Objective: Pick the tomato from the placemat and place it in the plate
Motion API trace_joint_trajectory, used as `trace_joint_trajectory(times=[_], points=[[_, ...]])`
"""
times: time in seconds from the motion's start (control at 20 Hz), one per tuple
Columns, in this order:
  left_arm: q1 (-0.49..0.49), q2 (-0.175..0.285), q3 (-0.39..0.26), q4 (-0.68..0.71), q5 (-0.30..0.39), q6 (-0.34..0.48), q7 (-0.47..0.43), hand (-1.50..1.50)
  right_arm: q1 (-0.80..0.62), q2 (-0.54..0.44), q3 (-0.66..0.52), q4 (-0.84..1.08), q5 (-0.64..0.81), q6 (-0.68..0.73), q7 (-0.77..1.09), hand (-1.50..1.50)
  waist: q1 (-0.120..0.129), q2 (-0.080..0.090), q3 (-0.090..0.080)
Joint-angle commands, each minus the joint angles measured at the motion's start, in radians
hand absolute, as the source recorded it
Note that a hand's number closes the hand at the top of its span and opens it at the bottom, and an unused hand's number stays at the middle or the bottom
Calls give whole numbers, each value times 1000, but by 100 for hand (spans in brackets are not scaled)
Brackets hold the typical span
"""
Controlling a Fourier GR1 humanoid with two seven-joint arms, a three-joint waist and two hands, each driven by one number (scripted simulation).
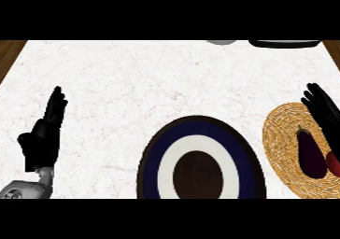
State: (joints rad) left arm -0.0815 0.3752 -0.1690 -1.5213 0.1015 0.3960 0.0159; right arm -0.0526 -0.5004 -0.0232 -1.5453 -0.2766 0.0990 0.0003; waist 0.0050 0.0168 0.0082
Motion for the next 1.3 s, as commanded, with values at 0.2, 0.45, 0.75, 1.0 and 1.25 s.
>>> trace_joint_trajectory(times=[0.2,0.45,0.75,1.0,1.25], points=[[-82,29,-13,47,-8,-119,4,0,-136,137,-115,26,-115,-159,94,-150,-8,-17,-9],[-131,-26,-64,45,-6,-116,63,0,-11,-112,43,65,410,-209,-49,150,-17,-10,-7],[-140,-8,-1,100,16,-191,47,0,172,83,26,132,372,-279,-299,-150,-11,-17,-8],[-102,-13,-15,41,-4,-185,65,0,286,0,-36,3,473,-380,-301,-150,-15,-22,-8],[-168,-41,7,138,-19,-188,46,0,318,-175,-138,-285,441,-262,-11,-150,-28,-20,-11]])
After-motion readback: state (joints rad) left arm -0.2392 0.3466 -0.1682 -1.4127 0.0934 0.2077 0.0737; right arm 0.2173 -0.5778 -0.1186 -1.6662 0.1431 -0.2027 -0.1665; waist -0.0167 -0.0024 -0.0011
